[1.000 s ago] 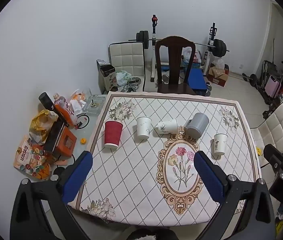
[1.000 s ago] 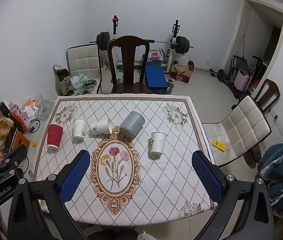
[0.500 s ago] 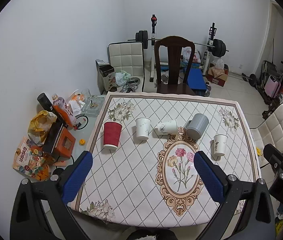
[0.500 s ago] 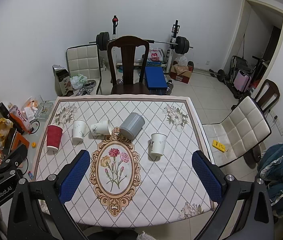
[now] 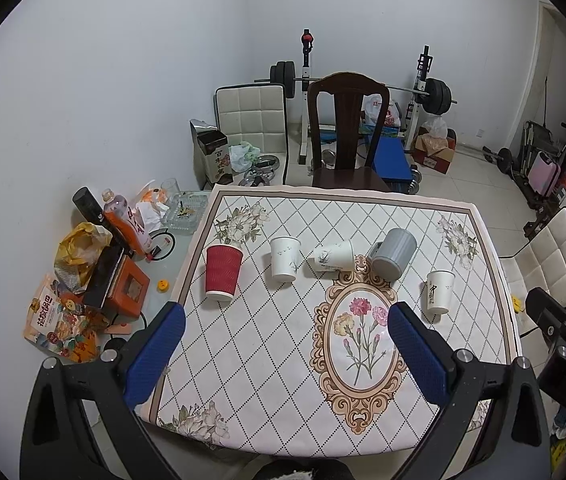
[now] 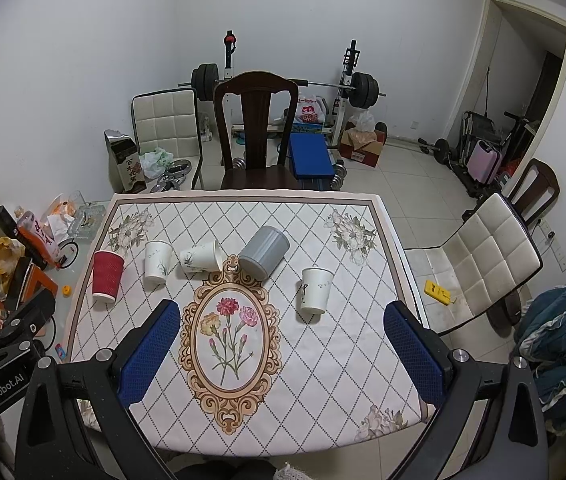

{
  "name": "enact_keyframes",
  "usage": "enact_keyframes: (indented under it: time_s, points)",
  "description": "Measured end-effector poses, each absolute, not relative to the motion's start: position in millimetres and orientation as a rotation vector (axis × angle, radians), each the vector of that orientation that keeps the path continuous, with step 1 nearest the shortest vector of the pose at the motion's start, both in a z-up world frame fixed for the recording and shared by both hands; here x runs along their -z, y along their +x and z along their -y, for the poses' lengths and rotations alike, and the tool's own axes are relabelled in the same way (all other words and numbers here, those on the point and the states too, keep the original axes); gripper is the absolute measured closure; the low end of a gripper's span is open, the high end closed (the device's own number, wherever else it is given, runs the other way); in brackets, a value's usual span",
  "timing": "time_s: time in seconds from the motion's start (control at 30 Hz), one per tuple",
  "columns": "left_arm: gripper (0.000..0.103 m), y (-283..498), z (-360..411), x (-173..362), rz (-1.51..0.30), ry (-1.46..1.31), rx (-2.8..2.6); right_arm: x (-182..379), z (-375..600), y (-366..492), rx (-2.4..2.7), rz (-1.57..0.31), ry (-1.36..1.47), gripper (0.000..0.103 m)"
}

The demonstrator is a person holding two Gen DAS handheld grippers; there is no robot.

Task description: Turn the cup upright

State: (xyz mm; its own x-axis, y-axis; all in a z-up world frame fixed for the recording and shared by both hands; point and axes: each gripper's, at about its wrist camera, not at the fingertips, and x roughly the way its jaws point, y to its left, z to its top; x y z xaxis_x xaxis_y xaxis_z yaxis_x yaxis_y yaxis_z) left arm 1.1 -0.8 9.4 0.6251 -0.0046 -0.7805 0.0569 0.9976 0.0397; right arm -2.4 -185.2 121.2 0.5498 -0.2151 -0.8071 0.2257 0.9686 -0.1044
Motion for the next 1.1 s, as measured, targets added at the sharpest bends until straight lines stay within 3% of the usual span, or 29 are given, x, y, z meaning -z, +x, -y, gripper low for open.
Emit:
enact_keyframes:
  time_s: [1.1]
  points:
    - [0.0, 15, 2, -18, -0.893, 0.06, 0.037, -126, 183, 7, 0.26, -0.957, 0.019, 0.0]
